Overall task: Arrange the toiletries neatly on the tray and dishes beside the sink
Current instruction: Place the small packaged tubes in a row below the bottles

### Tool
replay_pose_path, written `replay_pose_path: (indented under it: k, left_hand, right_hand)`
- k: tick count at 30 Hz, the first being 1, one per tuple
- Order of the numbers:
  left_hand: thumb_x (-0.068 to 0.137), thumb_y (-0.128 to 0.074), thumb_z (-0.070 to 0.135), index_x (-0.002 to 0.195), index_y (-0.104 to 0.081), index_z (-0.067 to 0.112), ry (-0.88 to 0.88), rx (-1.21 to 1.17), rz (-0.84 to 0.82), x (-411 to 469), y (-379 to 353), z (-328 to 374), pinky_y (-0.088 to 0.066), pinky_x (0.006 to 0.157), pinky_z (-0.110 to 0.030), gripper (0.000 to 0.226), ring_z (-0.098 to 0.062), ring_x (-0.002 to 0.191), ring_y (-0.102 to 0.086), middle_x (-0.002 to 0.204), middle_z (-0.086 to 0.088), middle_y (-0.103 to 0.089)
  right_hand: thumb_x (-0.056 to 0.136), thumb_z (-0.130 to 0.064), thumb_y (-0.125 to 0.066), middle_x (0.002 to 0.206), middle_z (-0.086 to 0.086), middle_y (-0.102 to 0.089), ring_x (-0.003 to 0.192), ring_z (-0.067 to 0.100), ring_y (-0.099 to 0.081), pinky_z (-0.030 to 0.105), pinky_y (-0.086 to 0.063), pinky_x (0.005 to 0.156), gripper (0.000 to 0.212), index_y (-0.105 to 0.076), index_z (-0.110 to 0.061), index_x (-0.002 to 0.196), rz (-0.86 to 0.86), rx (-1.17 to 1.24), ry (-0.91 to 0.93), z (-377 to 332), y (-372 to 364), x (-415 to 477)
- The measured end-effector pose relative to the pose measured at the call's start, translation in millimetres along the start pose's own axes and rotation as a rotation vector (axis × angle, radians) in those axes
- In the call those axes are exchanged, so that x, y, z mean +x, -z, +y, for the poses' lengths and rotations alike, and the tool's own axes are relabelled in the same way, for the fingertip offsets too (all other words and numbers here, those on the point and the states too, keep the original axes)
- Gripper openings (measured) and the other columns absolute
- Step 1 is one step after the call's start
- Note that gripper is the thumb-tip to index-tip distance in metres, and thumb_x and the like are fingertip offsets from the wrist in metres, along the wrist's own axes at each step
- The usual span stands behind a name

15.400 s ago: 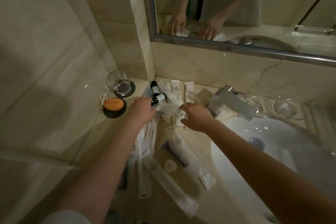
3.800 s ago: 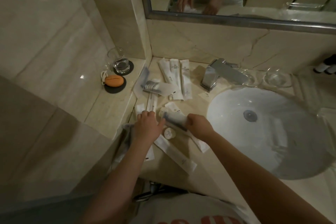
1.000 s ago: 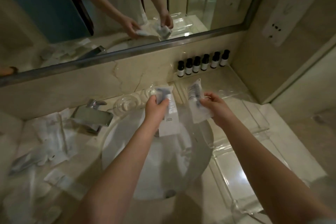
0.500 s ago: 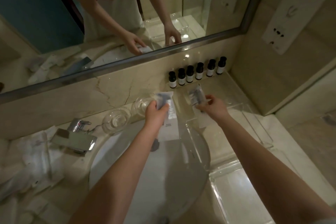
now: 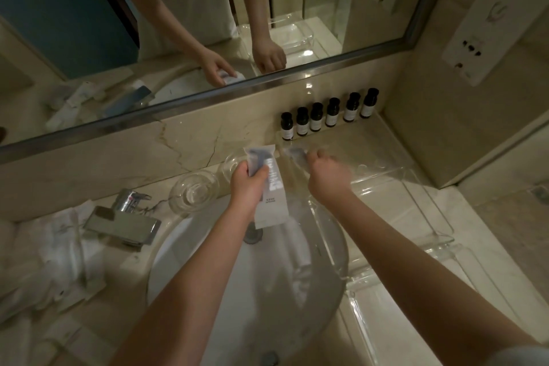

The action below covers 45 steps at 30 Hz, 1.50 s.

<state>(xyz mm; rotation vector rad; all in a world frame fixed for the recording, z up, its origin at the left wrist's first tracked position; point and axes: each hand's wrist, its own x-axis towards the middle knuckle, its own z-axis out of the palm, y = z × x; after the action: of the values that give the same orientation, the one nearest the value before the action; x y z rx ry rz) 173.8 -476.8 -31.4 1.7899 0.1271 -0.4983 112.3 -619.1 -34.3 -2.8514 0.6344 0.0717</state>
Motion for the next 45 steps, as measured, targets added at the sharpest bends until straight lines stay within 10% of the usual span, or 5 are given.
replay_pose_path:
  k: [10, 24, 37, 45]
  left_hand:
    - [0.090, -0.057, 0.018, 0.099, -0.057, 0.008, -0.013, -0.027, 0.022, 1.6, 9.9, 1.3, -0.049, 0.066, -0.035, 0.013, -0.024, 0.081, -0.061, 0.091, -0.010, -0.063]
    - [0.089, -0.058, 0.018, 0.098, -0.059, 0.009, -0.007, -0.024, 0.018, -2.3, 5.5, 8.5, -0.052, 0.073, -0.038, 0.013, -0.028, 0.086, -0.064, 0.095, -0.013, -0.067]
    - [0.088, -0.061, 0.021, 0.094, -0.061, 0.009, -0.069, -0.087, -0.162, -20.8, -74.1, 52.5, -0.047, 0.064, -0.025, 0.013, -0.014, 0.075, -0.058, 0.083, -0.002, -0.062]
    - [0.088, -0.059, 0.030, 0.136, -0.045, 0.016, -0.374, 0.806, -0.141, 16.6, -63.0, 17.6, -0.030, 0.108, -0.033, 0.052, -0.024, 0.134, -0.036, 0.144, -0.007, -0.041]
  right_hand:
    - [0.082, -0.049, -0.062, 0.120, 0.006, -0.057, 0.106, 0.026, -0.057, 0.037, -0.051, 0.081, 0.056, -0.051, -0.021, 0.129, 0.018, 0.347, -0.173, 38.0, -13.6, 11.5]
    - [0.085, -0.046, -0.060, 0.103, 0.007, -0.067, 0.092, 0.025, -0.063, 0.032, -0.048, 0.073, 0.045, -0.057, -0.017, 0.119, 0.014, 0.406, -0.285, 14.3, -15.4, 13.2]
    - [0.085, -0.003, -0.063, 0.087, 0.004, -0.070, 0.076, 0.015, -0.067, 0.029, -0.055, 0.074, 0.017, -0.067, -0.012, 0.099, -0.156, 1.435, -0.171, 44.3, 20.2, -22.2]
    - [0.083, -0.012, -0.068, 0.095, 0.012, -0.065, 0.081, 0.023, -0.061, 0.039, -0.051, 0.082, 0.031, -0.062, -0.006, 0.112, -0.187, 0.945, -0.446, 91.9, 18.2, 11.7]
